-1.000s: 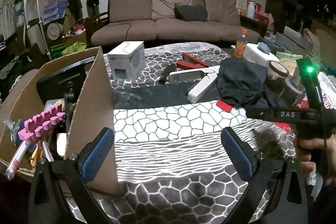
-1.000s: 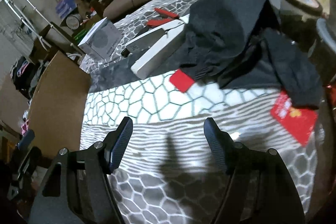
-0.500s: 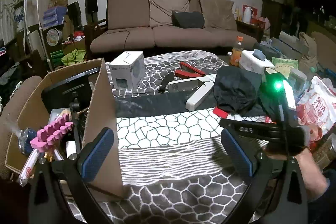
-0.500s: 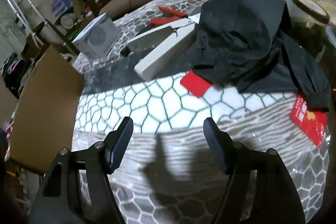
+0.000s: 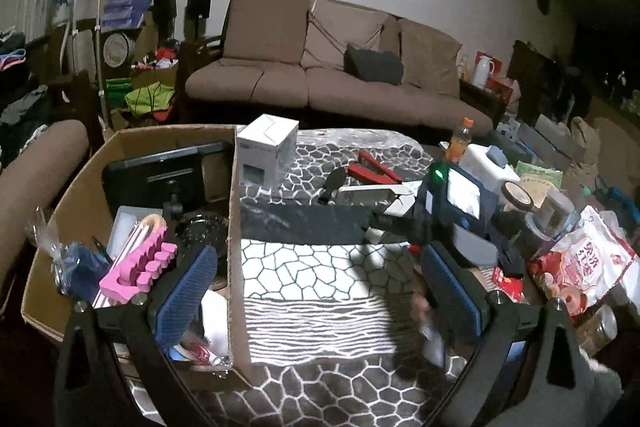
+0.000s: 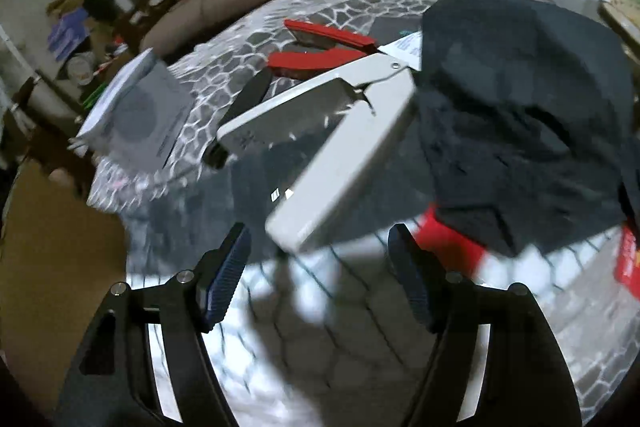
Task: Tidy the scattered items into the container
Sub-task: 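Move the right tool back over the table to the white stapler, then close the right tool on the white stapler's body and lift it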
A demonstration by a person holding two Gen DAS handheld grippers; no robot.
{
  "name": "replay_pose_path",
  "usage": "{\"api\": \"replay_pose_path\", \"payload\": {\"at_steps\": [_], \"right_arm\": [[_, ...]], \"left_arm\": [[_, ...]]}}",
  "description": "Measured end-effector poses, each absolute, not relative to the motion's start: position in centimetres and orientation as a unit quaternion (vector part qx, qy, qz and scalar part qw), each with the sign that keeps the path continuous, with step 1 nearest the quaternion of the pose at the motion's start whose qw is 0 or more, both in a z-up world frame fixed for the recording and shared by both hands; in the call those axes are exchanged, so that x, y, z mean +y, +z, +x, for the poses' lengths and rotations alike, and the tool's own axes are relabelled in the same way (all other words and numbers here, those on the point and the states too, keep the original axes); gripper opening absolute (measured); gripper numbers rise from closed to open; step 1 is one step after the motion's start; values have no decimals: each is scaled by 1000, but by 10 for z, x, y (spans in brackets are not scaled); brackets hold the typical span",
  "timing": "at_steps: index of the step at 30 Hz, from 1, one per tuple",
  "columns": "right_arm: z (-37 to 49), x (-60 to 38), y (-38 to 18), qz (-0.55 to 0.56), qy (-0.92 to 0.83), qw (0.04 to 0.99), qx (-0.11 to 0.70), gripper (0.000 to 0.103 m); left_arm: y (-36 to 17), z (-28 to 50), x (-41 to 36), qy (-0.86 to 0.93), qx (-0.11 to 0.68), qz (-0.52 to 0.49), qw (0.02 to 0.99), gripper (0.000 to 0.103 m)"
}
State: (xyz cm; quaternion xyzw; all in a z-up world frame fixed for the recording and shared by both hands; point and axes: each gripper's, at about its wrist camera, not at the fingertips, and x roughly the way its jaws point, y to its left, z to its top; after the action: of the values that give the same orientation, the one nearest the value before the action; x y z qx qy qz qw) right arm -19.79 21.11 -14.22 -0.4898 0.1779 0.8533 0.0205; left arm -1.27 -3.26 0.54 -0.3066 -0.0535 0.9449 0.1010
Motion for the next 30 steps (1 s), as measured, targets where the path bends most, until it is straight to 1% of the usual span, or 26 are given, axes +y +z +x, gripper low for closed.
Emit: {"api": "replay_pose_path", "payload": {"at_steps": [2, 3, 4, 5, 6, 8, 11, 12, 13, 15, 20, 22, 25, 26, 28, 30], "right_arm": [[-215, 203, -149, -503, 847, 28, 169, 66], [-222, 199, -154, -510, 845, 30, 158, 60], [-228, 195, -160, -521, 841, 34, 140, 58], [-229, 194, -161, -520, 844, 37, 125, 58], [-230, 192, -163, -518, 847, 40, 110, 53], [-226, 196, -164, -518, 848, 20, 106, 52], [-213, 206, -164, -522, 847, -10, 102, 43], [-205, 212, -162, -527, 844, -22, 97, 39], [-196, 218, -161, -532, 841, -34, 91, 35], [-174, 228, -155, -540, 837, -61, 66, 30], [-100, 250, -137, -573, 806, -146, -4, 26], [-76, 259, -131, -589, 791, -163, -7, 25], [-46, 274, -127, -608, 774, -174, -24, 23], [-40, 282, -129, -613, 774, -158, -27, 22], [-30, 298, -134, -621, 773, -125, -35, 14], [-29, 305, -134, -622, 771, -131, -33, 16]], "left_arm": [[5, -12, -33, 945, -52, -307, 103, 103], [5, -12, -32, 945, -51, -306, 104, 103], [5, -11, -32, 945, -50, -305, 105, 103], [5, -11, -30, 945, -48, -304, 107, 103], [4, -11, -29, 945, -46, -304, 108, 103], [3, -11, -27, 945, -41, -306, 110, 103], [2, -12, -25, 943, -36, -310, 113, 103], [2, -12, -25, 943, -35, -310, 113, 103], [1, -12, -25, 943, -34, -311, 113, 103], [0, -13, -25, 942, -33, -314, 115, 103], [-4, -12, -14, 936, -15, -326, 130, 103], [-8, -11, -5, 931, -3, -333, 146, 103], [-16, -10, 9, 924, 16, -345, 167, 103], [-19, -10, 13, 921, 23, -348, 171, 103], [-26, -11, 22, 917, 35, -356, 178, 103], [-31, -12, 25, 914, 39, -362, 180, 103]]}}
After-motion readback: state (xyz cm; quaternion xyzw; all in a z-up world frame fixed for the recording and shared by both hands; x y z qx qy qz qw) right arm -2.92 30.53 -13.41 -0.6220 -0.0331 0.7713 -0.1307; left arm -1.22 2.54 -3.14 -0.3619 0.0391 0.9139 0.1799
